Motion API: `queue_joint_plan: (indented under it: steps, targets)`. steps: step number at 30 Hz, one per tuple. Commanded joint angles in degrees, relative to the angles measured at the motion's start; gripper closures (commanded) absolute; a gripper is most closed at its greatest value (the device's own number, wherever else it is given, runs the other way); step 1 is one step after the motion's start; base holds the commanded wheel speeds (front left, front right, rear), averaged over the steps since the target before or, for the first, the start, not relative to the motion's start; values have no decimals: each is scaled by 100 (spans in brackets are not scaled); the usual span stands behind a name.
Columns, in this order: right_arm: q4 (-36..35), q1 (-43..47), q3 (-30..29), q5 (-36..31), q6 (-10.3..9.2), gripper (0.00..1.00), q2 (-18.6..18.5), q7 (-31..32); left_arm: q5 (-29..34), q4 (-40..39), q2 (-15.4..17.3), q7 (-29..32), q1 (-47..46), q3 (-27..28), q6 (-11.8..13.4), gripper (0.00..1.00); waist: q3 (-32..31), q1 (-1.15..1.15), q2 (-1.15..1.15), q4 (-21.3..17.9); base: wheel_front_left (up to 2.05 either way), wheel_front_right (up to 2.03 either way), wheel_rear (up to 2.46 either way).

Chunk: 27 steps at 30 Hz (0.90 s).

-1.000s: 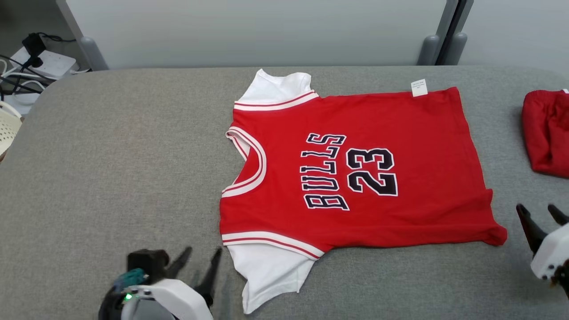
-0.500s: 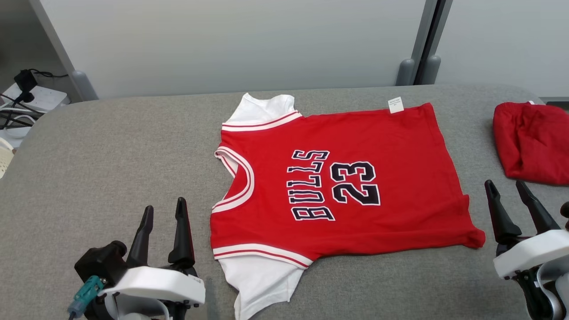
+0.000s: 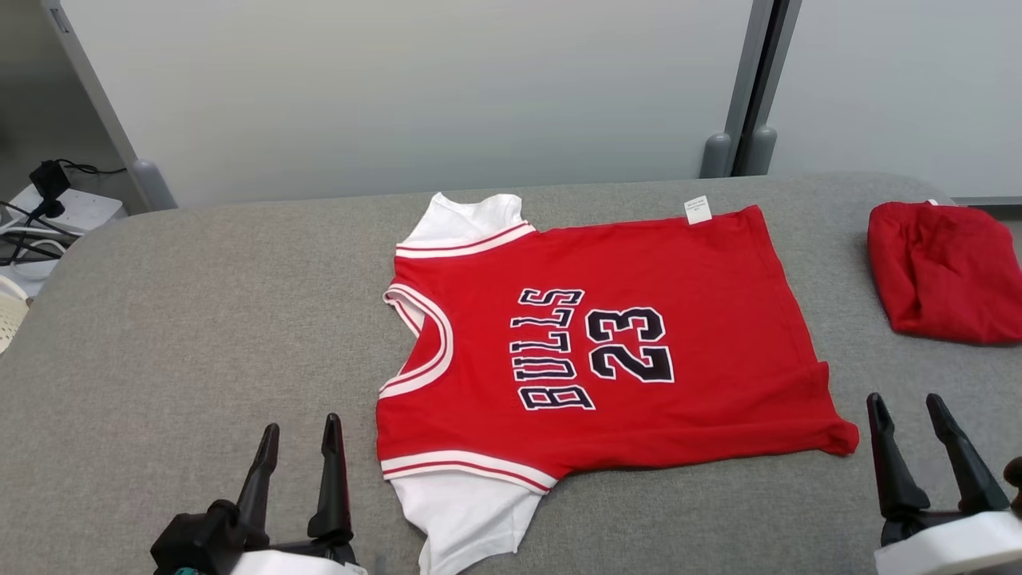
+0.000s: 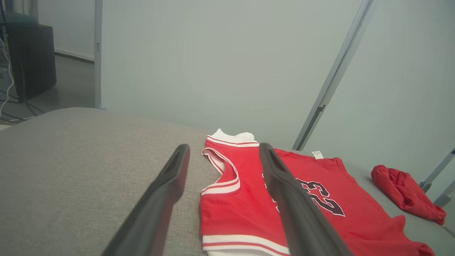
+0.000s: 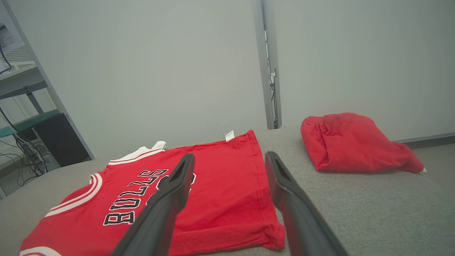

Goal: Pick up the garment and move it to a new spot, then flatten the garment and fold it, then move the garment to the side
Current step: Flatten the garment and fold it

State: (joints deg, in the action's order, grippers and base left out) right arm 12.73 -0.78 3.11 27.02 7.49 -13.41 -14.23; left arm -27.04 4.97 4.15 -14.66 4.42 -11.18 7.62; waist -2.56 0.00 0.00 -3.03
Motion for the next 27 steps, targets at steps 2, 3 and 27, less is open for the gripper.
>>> queue_joint_plan:
  steps: [2, 3, 27]
  targets:
    - [-253, 52, 76, -144, 0, 0, -71, -76, 300, -268, -41, -33, -50, 336, -113, 0, -39, 0, 0, 8, 0, 0, 0]
    - [-282, 108, 67, -173, 0, 0, -58, -76, 422, -296, -66, -33, 5, 376, -156, 0, -51, 0, 0, 11, 0, 0, 0]
    - [-366, 358, 294, -212, 0, 0, -18, -76, 556, 1414, -126, 127, 112, -79, -234, 0, 17, 0, 0, 35, 0, 0, 0]
